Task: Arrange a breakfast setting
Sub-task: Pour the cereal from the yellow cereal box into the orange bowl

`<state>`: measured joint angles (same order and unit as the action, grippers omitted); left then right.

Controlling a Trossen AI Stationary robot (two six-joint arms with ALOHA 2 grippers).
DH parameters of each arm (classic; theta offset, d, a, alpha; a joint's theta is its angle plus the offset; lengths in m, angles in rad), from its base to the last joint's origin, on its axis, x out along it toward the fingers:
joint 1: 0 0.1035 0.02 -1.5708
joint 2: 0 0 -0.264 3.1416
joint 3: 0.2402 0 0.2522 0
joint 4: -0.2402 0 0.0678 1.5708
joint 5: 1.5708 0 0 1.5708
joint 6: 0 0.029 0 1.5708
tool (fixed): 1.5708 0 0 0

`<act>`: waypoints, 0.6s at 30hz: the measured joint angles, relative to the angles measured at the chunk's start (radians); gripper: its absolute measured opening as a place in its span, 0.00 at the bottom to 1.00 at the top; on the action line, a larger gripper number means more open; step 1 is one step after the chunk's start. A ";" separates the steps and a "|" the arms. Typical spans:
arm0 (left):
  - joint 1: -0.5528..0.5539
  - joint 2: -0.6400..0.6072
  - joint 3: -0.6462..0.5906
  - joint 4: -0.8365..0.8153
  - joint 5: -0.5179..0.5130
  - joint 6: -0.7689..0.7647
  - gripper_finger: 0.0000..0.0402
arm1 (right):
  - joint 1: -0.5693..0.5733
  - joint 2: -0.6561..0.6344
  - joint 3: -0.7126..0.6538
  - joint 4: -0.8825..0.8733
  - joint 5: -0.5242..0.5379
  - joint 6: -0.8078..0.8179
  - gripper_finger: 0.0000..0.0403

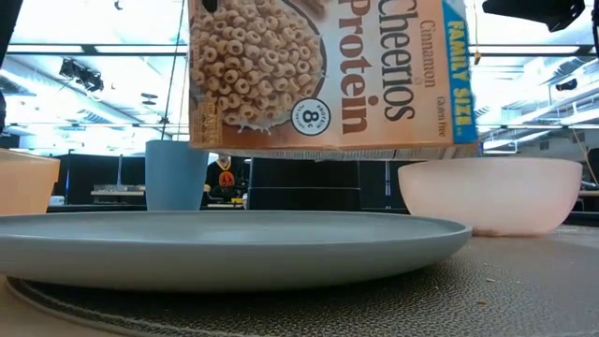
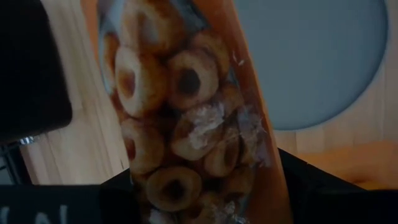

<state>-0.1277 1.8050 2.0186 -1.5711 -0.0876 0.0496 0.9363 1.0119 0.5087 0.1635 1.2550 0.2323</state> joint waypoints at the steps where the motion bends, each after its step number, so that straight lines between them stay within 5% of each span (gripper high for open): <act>1: 0.000 0.000 0.000 0.000 0.002 0.010 0.49 | 0.000 0.000 0.000 -0.001 -0.002 0.004 0.74; 18: -0.004 0.008 -0.001 0.001 -0.018 0.042 0.49 | 0.000 0.000 0.000 -0.004 -0.011 0.012 0.74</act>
<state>-0.1312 1.8125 2.0174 -1.5700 -0.1057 0.0920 0.9366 1.0122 0.5087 0.1596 1.2442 0.2443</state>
